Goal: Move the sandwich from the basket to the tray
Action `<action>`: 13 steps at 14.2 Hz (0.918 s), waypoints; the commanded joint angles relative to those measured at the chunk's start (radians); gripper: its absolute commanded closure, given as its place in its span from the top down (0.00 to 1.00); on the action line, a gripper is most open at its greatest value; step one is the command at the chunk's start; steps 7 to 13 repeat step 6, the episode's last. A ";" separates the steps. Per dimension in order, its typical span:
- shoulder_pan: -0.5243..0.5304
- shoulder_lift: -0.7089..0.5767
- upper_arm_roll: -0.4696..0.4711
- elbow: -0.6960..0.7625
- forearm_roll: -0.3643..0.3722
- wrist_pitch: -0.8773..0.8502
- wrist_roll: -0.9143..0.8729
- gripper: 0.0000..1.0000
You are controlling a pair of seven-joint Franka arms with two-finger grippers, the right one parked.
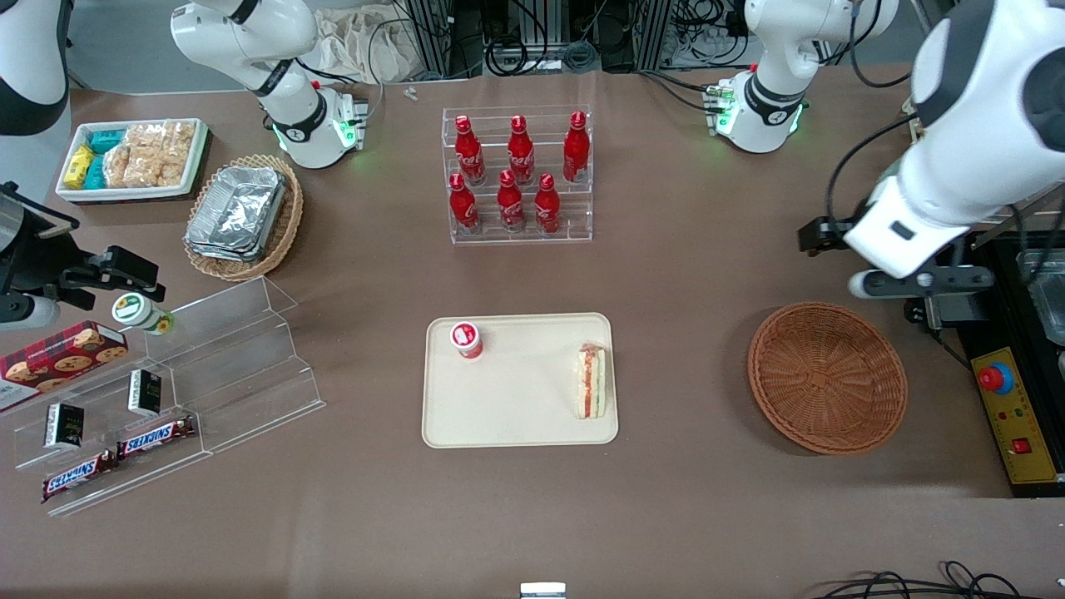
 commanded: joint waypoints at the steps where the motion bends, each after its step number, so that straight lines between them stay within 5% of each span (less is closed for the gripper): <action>1: 0.092 -0.078 -0.014 -0.070 0.001 0.004 0.072 1.00; 13: 0.158 -0.093 -0.016 -0.063 -0.001 -0.001 0.137 1.00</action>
